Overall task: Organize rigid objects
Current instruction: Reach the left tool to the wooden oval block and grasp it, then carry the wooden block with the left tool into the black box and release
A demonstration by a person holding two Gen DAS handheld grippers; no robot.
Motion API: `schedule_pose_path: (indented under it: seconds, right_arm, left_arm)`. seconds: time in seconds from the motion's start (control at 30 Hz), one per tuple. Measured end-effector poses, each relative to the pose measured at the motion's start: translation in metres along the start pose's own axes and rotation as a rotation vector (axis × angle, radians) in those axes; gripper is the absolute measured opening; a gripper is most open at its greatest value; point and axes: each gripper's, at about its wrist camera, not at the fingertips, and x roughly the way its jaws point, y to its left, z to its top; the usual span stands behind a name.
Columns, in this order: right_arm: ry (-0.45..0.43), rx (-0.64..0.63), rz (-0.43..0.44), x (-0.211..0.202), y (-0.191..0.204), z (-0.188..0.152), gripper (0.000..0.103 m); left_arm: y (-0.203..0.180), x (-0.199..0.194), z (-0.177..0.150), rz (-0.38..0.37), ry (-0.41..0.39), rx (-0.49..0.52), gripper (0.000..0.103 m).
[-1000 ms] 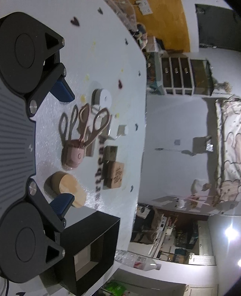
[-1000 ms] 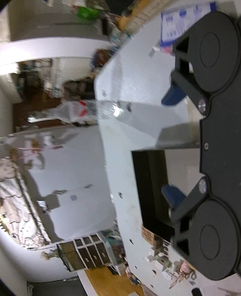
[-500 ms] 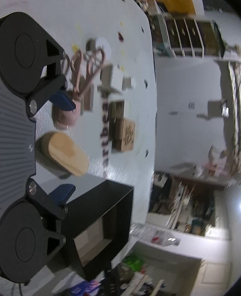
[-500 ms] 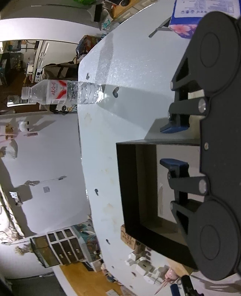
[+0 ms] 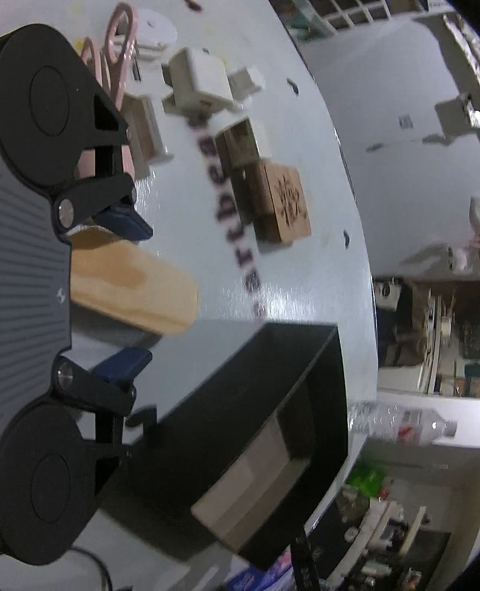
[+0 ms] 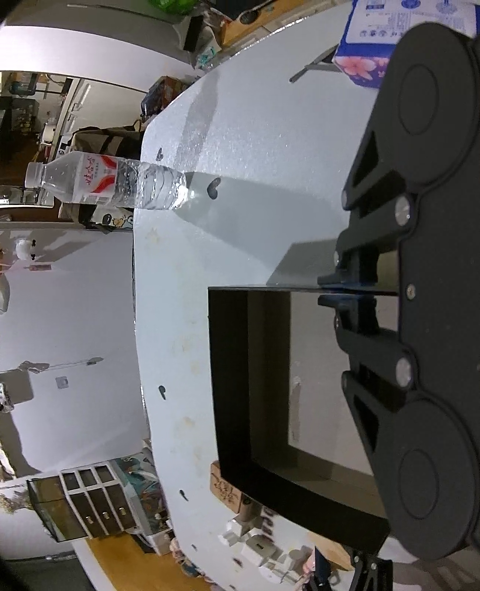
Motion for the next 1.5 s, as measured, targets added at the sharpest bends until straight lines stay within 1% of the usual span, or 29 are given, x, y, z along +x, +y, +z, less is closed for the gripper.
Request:
schedule_pose_path:
  seconds: [0.03, 0.1, 0.17, 0.3, 0.43, 0.6, 0.73, 0.83, 1.0, 1.07, 1.27, 1.37, 1.5]
  right_arm:
    - [0.003, 0.003, -0.001, 0.0, 0.0, 0.0, 0.004]
    - [0.011, 0.012, 0.0, 0.001, -0.001, 0.002, 0.004]
    - [0.018, 0.027, 0.007, 0.002, -0.003, 0.003, 0.004]
    - [0.009, 0.034, 0.014, 0.001, -0.003, 0.001, 0.004]
    - [-0.001, 0.036, 0.019, 0.001, -0.003, 0.0, 0.004]
    - [-0.007, 0.025, 0.022, 0.002, -0.004, 0.0, 0.004]
    - [-0.014, 0.027, 0.025, 0.002, -0.004, 0.0, 0.003]
    - [-0.022, 0.041, 0.026, 0.002, -0.005, -0.001, 0.003]
    - [-0.042, 0.079, 0.026, 0.001, -0.007, -0.005, 0.004]
    - [-0.056, 0.091, 0.024, 0.001, -0.007, -0.007, 0.004]
    - [-0.064, 0.129, 0.037, 0.0, -0.01, -0.009, 0.004]
    - [-0.059, 0.138, 0.034, 0.0, -0.01, -0.008, 0.004]
    - [-0.051, 0.145, 0.044, -0.001, -0.01, -0.008, 0.005]
  left_arm:
    - [-0.003, -0.002, 0.0, -0.006, 0.004, 0.014, 0.057]
    - [-0.004, -0.002, 0.002, -0.02, 0.019, 0.021, 0.047]
    - [-0.004, -0.001, 0.005, -0.018, 0.029, 0.015, 0.04]
    - [-0.003, -0.001, 0.006, -0.012, 0.034, -0.029, 0.04]
    - [0.006, -0.004, 0.011, -0.042, 0.034, -0.161, 0.04]
    - [0.014, -0.019, 0.033, -0.031, -0.028, -0.311, 0.04]
    - [0.001, -0.032, 0.057, -0.044, -0.102, -0.369, 0.04]
    - [-0.018, -0.031, 0.078, -0.073, -0.126, -0.401, 0.04]
    - [-0.06, -0.007, 0.109, -0.17, -0.095, -0.432, 0.04]
    - [-0.074, 0.008, 0.116, -0.193, -0.074, -0.45, 0.04]
    - [-0.101, 0.056, 0.13, -0.195, 0.014, -0.533, 0.04]
    - [-0.109, 0.076, 0.132, -0.203, 0.041, -0.544, 0.04]
    - [-0.117, 0.092, 0.133, -0.206, 0.068, -0.553, 0.04]
